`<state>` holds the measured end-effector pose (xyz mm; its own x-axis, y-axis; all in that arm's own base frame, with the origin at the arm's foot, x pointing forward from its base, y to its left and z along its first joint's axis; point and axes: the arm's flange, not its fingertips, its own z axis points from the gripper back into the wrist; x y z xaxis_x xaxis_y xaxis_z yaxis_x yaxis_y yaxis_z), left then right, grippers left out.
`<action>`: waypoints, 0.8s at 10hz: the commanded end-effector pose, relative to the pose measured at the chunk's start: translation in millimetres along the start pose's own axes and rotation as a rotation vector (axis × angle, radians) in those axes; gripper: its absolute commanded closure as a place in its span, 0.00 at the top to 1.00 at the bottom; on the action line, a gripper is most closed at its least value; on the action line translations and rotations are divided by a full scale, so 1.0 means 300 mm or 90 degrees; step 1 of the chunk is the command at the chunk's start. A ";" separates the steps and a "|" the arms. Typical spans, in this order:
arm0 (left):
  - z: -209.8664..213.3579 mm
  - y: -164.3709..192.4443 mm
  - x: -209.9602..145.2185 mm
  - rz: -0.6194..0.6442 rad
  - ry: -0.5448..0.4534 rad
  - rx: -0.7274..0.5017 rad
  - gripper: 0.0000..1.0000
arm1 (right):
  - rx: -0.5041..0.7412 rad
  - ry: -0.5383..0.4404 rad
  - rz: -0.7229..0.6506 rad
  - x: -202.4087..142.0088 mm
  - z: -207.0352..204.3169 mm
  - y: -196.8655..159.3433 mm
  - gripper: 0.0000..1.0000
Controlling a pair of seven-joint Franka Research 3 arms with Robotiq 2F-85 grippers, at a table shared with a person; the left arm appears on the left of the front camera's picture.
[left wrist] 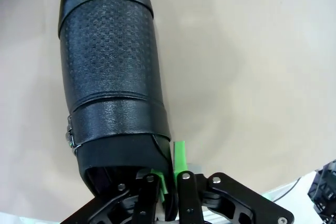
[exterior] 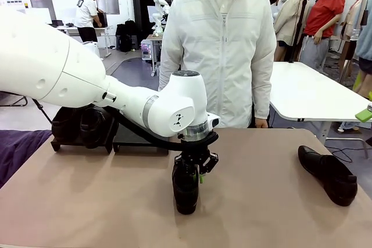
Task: Organize the shoes by placing them on the stand.
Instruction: Place the Shoe from the middle of the table onto the Shoes Stand.
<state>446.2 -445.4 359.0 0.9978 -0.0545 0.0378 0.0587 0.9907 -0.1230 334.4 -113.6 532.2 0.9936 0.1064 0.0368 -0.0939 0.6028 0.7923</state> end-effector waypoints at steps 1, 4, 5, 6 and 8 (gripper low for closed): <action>-0.001 -0.015 0.004 0.016 -0.010 0.018 0.00 | -0.004 0.004 0.017 -0.004 0.014 -0.003 1.00; 0.003 -0.011 0.002 0.018 -0.002 0.022 0.00 | -0.004 0.004 0.017 -0.004 0.014 -0.003 1.00; 0.023 -0.001 -0.002 0.009 -0.009 0.021 0.00 | -0.004 0.004 0.017 -0.004 0.014 -0.003 1.00; 0.062 0.014 0.008 -0.023 -0.038 0.030 0.00 | -0.004 0.004 0.017 -0.004 0.014 -0.003 1.00; 0.222 0.057 -0.028 -0.107 -0.126 0.002 0.00 | -0.004 0.004 0.017 -0.004 0.014 -0.003 1.00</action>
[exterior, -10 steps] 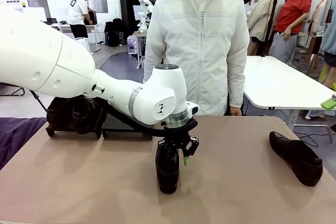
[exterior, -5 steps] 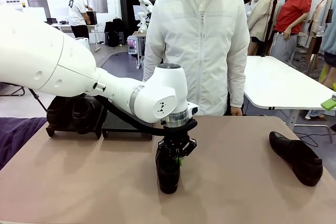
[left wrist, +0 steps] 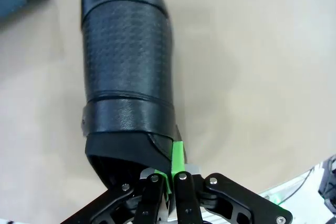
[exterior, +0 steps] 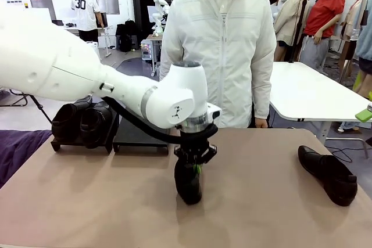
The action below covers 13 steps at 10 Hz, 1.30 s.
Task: Organize the shoes by placing them on the stand.
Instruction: Place the Shoe from the middle of the table onto the Shoes Stand.
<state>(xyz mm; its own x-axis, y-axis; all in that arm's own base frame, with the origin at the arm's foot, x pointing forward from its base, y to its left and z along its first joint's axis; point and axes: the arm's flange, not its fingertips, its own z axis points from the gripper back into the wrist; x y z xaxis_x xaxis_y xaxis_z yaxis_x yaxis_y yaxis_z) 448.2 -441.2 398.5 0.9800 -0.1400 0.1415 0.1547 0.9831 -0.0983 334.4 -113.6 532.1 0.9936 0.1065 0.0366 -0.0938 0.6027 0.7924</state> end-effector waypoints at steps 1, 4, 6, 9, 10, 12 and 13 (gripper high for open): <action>0.170 0.093 -0.059 -0.078 -0.116 -0.013 0.00 | -0.004 0.004 0.017 -0.004 0.014 -0.003 1.00; 0.321 0.311 -0.151 -0.142 -0.187 0.009 0.00 | -0.004 0.004 0.017 -0.004 0.014 -0.003 1.00; 0.382 0.513 -0.213 -0.051 -0.227 0.038 0.00 | -0.004 0.004 0.017 -0.004 0.014 -0.003 1.00; 0.367 0.678 -0.258 0.085 -0.198 -0.005 0.00 | -0.004 0.004 0.017 -0.004 0.014 -0.003 1.00; 0.368 0.637 -0.220 0.008 -0.202 0.054 0.00 | -0.004 0.004 0.017 -0.004 0.014 -0.003 1.00; 0.368 0.637 -0.220 0.008 -0.202 0.054 0.00 | -0.004 0.004 0.017 -0.004 0.014 -0.003 1.00; 0.368 0.637 -0.220 0.008 -0.202 0.054 0.00 | -0.004 0.004 0.017 -0.004 0.014 -0.003 1.00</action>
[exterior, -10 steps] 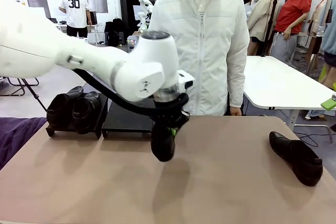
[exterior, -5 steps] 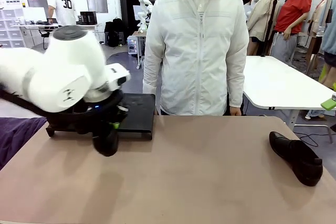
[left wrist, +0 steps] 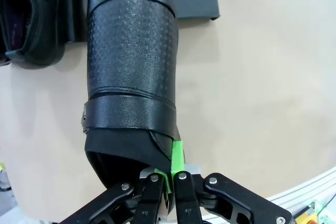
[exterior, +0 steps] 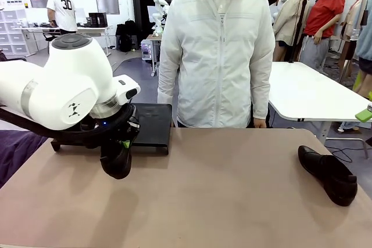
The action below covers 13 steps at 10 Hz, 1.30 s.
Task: Organize the shoes by placing them on the stand.
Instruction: Place the Shoe from the middle of the table onto the Shoes Stand.
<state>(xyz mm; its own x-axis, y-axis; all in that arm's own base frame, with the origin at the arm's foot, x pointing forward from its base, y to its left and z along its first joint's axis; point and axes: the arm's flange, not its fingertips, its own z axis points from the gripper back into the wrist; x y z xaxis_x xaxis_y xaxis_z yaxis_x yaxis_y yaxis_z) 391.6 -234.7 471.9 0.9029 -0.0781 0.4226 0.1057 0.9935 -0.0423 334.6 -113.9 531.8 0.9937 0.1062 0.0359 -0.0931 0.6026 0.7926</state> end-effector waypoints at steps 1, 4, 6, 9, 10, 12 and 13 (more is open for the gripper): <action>0.012 0.014 0.032 -0.013 -0.013 0.008 0.00 | -0.004 0.004 0.017 -0.004 0.014 -0.002 1.00; 0.003 0.000 0.055 -0.058 -0.001 0.006 0.00 | -0.004 0.004 0.017 -0.004 0.014 -0.002 1.00; 0.019 0.037 0.255 -0.116 -0.010 0.026 0.00 | -0.004 0.004 0.017 -0.004 0.014 -0.002 1.00; -0.028 0.071 0.528 -0.149 -0.020 0.029 0.00 | -0.004 0.004 0.017 -0.004 0.014 -0.002 1.00; -0.068 0.067 0.610 -0.180 -0.005 0.029 0.00 | -0.004 0.004 0.017 -0.004 0.014 -0.002 1.00; -0.136 0.049 0.708 -0.191 0.010 0.045 0.00 | -0.004 0.004 0.017 -0.004 0.014 -0.002 1.00; -0.174 0.040 0.741 -0.188 0.033 0.046 0.00 | -0.004 0.004 0.017 -0.004 0.014 -0.002 1.00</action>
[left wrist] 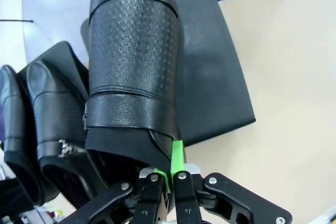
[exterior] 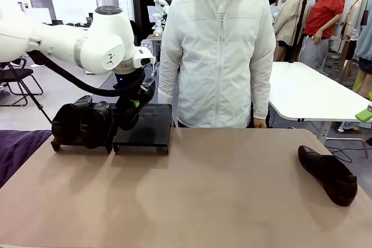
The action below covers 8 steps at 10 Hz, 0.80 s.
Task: Organize the shoes by placing them on the stand.
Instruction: Place the Shoe from the middle of the table onto the Shoes Stand.
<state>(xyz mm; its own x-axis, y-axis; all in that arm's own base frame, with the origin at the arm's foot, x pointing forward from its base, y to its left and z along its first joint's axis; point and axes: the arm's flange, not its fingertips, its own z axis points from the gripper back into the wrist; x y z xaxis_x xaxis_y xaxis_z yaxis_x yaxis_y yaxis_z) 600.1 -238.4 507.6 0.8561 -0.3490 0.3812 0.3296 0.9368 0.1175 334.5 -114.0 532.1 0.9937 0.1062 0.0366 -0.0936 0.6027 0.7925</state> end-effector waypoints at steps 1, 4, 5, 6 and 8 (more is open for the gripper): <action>-0.032 0.004 0.091 0.012 0.030 0.008 0.00 | -0.004 0.004 0.017 -0.004 0.013 -0.002 1.00; -0.119 0.003 0.134 0.062 0.049 0.032 0.00 | -0.004 0.004 0.017 -0.004 0.013 -0.002 1.00; -0.140 0.010 0.136 0.099 0.047 0.053 0.00 | -0.004 0.004 0.017 -0.004 0.013 -0.002 1.00; -0.158 0.022 0.130 0.145 0.048 0.073 0.00 | -0.004 0.004 0.017 -0.004 0.013 -0.002 1.00; -0.185 0.041 0.117 0.178 0.058 0.079 0.00 | -0.004 0.004 0.017 -0.004 0.013 -0.002 1.00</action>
<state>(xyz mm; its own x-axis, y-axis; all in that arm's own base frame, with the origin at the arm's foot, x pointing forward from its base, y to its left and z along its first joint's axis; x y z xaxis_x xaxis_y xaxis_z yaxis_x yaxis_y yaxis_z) 656.1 -238.9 468.7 0.9388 -0.1038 0.3284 0.0721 0.9916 0.1073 334.6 -114.0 532.1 0.9937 0.1063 0.0365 -0.0936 0.6027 0.7924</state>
